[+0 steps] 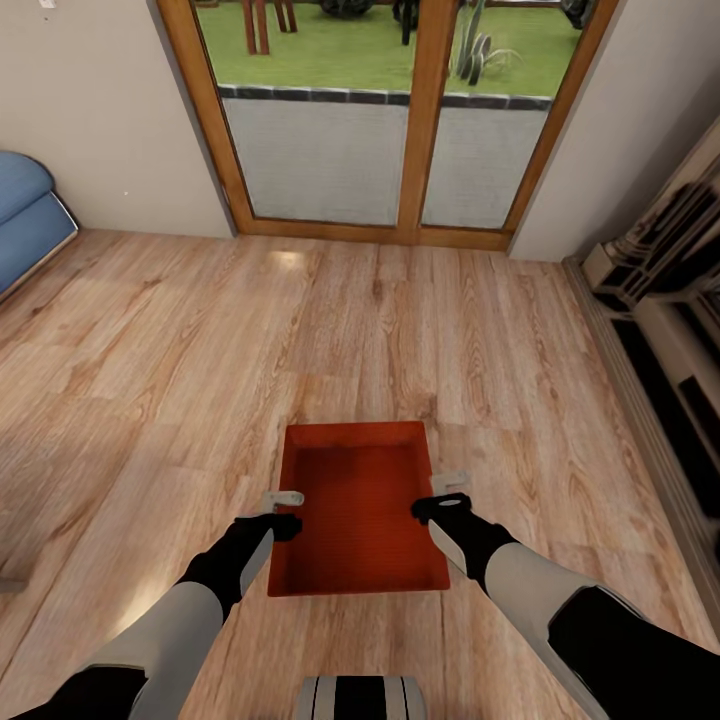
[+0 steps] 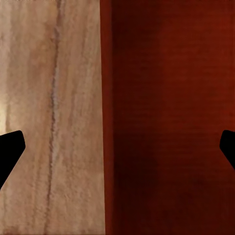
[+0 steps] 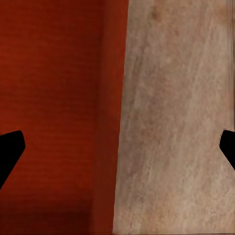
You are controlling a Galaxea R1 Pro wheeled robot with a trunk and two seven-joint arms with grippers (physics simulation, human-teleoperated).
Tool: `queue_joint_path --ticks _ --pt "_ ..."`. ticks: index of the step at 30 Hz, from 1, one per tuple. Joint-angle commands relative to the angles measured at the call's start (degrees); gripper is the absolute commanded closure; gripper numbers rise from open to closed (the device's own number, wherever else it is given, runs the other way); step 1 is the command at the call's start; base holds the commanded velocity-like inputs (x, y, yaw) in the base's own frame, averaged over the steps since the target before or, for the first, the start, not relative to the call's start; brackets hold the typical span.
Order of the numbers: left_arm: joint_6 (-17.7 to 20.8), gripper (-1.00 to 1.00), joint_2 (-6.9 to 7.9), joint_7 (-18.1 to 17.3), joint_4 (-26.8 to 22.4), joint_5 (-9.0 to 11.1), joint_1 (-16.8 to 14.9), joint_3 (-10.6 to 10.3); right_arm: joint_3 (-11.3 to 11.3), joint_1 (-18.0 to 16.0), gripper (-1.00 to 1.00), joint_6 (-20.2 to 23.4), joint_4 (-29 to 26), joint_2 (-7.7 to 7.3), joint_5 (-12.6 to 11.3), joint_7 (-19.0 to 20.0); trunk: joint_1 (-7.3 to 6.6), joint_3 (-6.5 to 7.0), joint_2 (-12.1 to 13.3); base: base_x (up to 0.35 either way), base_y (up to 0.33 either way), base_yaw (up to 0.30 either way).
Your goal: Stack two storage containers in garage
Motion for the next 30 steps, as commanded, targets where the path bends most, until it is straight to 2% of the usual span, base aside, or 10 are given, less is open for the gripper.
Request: queue_joint_path --ticks 1,6,13,19,25,30 --pt "0.32 -1.00 -0.02 0.24 -0.10 0.13 0.00 -0.05 0.48 -0.02 -1.00 0.32 -0.12 -0.04 -0.61 -0.52 -0.01 -0.03 -0.01 0.000 0.000 0.000" --pt "0.31 -1.00 0.03 0.24 -0.10 0.13 -0.01 -0.05 0.48 -0.02 -1.00 0.17 -0.12 -0.10 -1.53 -0.99 -0.01 -0.03 -0.01 0.000 0.000 0.000" --pt "0.31 -1.00 0.05 0.24 -0.10 0.13 -0.01 -0.05 0.48 -0.02 -1.00 0.24 -0.12 -0.02 -1.58 -1.01 1.53 -1.29 -2.82 0.000 0.000 0.000" --pt "0.25 -1.00 0.05 0.24 -0.10 0.13 -0.02 -0.05 0.48 -0.02 -1.00 0.26 -0.12 0.33 -1.49 -1.01 1.53 -1.29 -2.82 0.000 0.000 0.000" --pt "0.23 -1.00 0.12 0.24 -0.10 0.13 -0.01 -0.13 0.55 -0.02 -1.00 0.32 -0.07 0.58 -1.27 -1.01 2.85 -2.37 -5.23 0.000 0.000 0.000" --pt "0.15 -1.00 0.15 0.24 -0.15 0.13 0.01 -0.14 0.56 -0.02 -1.00 0.28 -0.03 0.68 -1.23 -1.01 2.85 -2.37 -5.23 0.000 0.000 0.000"
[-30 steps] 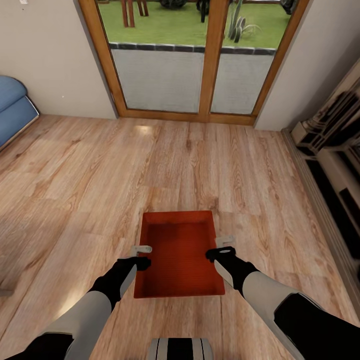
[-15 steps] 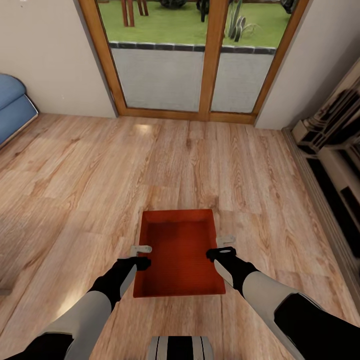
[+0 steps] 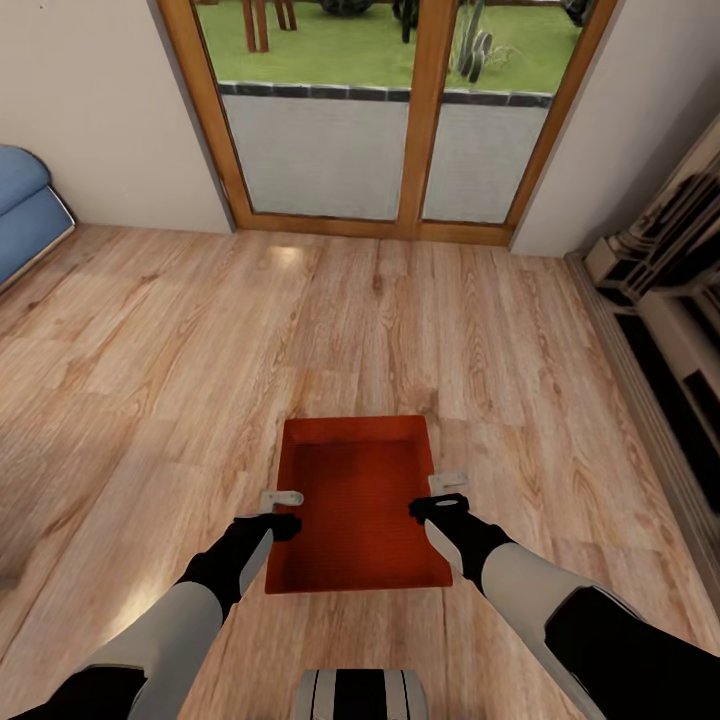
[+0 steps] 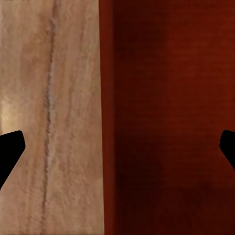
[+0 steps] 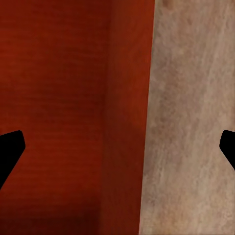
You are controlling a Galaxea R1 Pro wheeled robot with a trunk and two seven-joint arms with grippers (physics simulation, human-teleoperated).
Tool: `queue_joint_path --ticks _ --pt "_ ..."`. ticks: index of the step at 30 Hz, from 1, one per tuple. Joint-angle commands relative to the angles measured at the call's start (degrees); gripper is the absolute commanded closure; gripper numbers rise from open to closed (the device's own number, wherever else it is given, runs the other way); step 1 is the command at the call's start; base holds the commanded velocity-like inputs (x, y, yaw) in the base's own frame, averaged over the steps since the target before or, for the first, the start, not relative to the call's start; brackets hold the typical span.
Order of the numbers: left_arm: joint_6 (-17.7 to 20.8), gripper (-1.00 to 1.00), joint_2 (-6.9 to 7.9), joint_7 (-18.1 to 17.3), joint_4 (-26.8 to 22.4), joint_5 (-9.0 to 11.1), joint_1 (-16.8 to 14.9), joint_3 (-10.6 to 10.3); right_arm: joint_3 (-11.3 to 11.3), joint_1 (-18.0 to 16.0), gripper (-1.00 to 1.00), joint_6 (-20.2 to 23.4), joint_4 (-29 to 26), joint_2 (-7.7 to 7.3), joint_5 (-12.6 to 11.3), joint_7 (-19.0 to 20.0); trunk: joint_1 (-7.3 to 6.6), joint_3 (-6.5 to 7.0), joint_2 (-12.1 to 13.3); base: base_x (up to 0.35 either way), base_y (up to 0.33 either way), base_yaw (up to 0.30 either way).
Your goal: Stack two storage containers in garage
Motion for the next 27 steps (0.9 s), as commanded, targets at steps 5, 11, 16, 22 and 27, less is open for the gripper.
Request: queue_joint_path --ticks 5,11,16,22,27 --pt "0.25 -1.00 0.06 0.24 -0.15 0.14 -0.03 -0.06 0.48 -0.02 -1.00 0.39 -0.11 -0.02 -0.33 -0.36 -0.01 -0.03 -0.01 0.000 0.000 0.000" --pt "0.21 -1.00 0.14 0.24 -1.82 0.14 -0.01 0.15 0.52 -0.02 -1.00 0.35 0.22 -0.02 -0.33 -0.36 -0.01 -0.03 -0.01 0.000 0.000 0.000" --pt "0.22 -1.00 0.08 0.22 -2.35 0.14 -0.03 -0.10 0.57 -0.02 -1.00 0.34 0.49 -0.02 -0.33 -0.36 -0.01 -0.03 -0.01 0.000 0.000 0.000" --pt "0.23 -1.00 0.07 0.16 -2.40 0.14 -0.04 -0.24 0.57 -0.02 -1.00 0.34 0.59 -0.02 -0.33 -0.36 1.31 -1.11 -2.42 0.000 0.000 0.000" --pt "0.23 -1.00 0.07 0.22 -2.43 0.12 0.00 -0.24 0.57 -0.02 -1.00 0.34 0.59 -0.08 -0.33 -0.36 1.75 -1.47 -3.22 0.000 0.000 0.000"
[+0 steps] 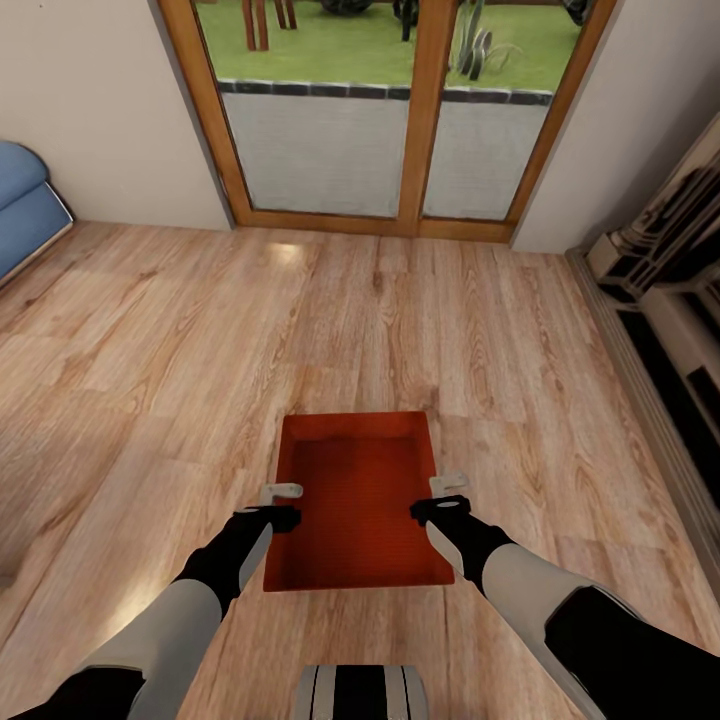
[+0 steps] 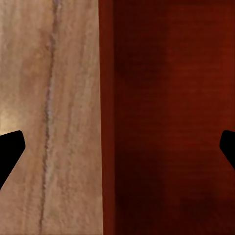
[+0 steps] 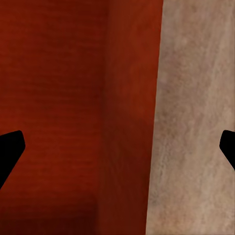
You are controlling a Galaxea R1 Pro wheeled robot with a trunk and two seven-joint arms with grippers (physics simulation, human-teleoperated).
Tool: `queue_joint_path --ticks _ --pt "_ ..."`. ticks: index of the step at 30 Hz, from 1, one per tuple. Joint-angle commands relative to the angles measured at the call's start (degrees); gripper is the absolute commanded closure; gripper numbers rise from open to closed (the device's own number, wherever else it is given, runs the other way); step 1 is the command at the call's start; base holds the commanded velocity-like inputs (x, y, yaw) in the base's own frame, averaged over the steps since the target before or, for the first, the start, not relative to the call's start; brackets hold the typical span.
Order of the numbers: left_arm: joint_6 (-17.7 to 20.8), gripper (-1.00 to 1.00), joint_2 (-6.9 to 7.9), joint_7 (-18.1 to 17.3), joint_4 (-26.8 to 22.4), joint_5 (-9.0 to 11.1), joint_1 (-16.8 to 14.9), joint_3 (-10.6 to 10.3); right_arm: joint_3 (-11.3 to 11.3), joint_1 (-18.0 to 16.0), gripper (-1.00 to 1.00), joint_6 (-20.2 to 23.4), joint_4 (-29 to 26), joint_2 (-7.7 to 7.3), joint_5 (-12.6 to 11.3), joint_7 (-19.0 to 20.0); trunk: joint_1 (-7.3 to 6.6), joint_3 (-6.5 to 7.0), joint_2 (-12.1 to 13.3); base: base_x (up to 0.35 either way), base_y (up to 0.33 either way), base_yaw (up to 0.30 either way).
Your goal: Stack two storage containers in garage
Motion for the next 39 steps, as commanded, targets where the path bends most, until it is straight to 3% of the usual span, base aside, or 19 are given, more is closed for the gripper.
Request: queue_joint_path --ticks 1,14,29,39 --pt "0.31 -1.00 0.00 0.26 -0.11 0.13 0.00 -0.09 0.48 -0.02 -1.00 0.37 -0.12 -0.04 -0.33 -0.35 -0.01 -0.03 -0.01 0.000 0.000 0.000" --pt "0.30 -1.00 0.00 0.27 -0.11 0.14 -0.05 -0.08 0.48 -0.02 -1.00 0.37 -0.12 -0.74 -0.33 -0.35 -0.01 -0.03 -0.01 0.000 0.000 0.000" --pt "0.31 -1.00 0.00 0.27 -0.19 0.13 -0.03 -0.08 0.40 -0.02 -1.00 0.28 -0.12 -0.23 -0.33 -0.35 3.29 -2.73 -6.03 0.000 0.000 0.000" --pt "0.30 -1.00 0.00 0.27 -0.20 0.15 -0.04 -0.14 0.40 -0.02 -1.00 0.28 -0.12 -0.22 -0.33 -0.35 3.29 -2.73 -6.03 0.000 0.000 0.000"
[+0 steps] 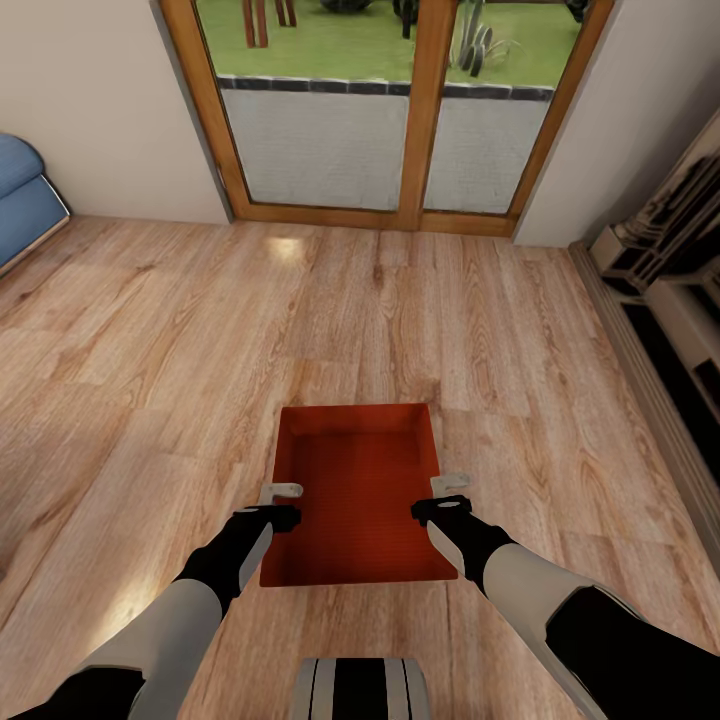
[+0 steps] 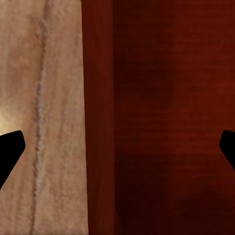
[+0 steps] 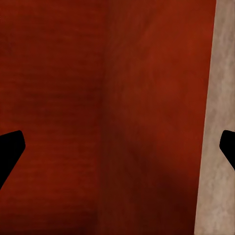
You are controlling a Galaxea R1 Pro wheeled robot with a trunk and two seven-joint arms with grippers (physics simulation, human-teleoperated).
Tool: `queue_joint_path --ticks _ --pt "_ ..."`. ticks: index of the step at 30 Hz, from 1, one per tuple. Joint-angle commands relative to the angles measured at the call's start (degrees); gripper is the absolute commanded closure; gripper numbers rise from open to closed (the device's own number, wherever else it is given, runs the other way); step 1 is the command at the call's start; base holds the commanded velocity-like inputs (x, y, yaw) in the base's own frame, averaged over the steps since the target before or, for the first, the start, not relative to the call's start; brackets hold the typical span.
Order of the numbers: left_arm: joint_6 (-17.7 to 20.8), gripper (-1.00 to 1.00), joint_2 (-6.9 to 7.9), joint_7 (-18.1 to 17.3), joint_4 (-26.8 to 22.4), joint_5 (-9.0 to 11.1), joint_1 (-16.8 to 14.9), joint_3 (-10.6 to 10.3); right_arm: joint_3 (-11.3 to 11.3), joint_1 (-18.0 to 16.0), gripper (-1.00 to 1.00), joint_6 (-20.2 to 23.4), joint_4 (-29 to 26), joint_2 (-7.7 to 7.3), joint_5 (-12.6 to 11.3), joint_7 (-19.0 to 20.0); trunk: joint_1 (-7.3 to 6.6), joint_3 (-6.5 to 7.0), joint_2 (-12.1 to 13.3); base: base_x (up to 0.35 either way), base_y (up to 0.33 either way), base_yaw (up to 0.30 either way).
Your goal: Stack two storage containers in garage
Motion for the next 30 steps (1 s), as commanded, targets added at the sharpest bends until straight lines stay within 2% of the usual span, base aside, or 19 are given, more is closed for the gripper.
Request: queue_joint_path --ticks 1,24,30 --pt "0.31 -1.00 0.00 0.25 -0.10 0.14 0.02 -0.08 0.48 -0.02 -1.00 0.37 -0.12 -0.03 -0.33 -0.36 -0.01 -0.03 -0.01 0.000 0.000 0.000" --pt "0.32 -1.00 0.00 0.25 -0.10 0.09 -0.01 -0.05 0.49 -0.02 -1.00 0.37 -0.12 -0.01 -0.33 -0.36 -0.01 -0.03 -0.01 0.000 0.000 0.000" --pt "0.40 -1.00 0.01 0.25 -0.10 0.10 0.01 -0.08 0.56 -0.02 -1.00 0.39 -0.12 -0.06 -0.33 -0.36 1.09 -0.93 -2.02 0.000 0.000 0.000"
